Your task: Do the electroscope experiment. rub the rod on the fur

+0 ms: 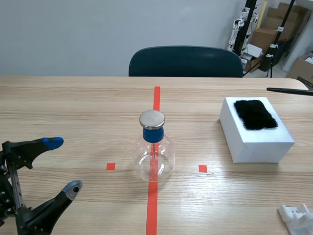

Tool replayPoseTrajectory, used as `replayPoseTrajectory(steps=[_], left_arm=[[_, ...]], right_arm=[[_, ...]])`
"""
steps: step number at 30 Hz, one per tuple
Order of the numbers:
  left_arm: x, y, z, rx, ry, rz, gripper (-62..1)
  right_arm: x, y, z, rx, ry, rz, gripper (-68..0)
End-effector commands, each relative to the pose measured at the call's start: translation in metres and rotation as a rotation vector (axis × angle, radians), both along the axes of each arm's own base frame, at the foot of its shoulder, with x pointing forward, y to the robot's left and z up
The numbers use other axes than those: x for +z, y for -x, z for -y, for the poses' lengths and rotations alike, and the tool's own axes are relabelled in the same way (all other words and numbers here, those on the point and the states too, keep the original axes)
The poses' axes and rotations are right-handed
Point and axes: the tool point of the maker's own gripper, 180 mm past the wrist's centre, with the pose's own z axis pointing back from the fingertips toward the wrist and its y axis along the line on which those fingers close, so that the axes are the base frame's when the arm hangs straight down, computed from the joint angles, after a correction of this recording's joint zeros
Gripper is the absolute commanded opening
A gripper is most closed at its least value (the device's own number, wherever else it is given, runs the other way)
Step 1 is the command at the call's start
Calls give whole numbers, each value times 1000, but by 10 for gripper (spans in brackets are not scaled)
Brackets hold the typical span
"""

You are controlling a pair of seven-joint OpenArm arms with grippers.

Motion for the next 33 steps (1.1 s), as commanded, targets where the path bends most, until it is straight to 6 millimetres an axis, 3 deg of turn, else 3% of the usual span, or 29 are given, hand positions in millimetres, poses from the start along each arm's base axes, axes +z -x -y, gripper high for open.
replayPoseTrajectory(steps=[1,9,28,33], left_arm=[[7,-2,-2,3,17,22,14],[7,-2,-2,3,17,22,14],[7,-2,-2,3,17,22,14],[7,-2,-2,3,17,22,14]], right_arm=[[13,-10,1,5,-4,44,-671],[-6,-8,-2,3,-39,7,-671],[-10,-3,-4,68,33,-49,-671],[-9,-5,-15,129,28,-42,-671]])
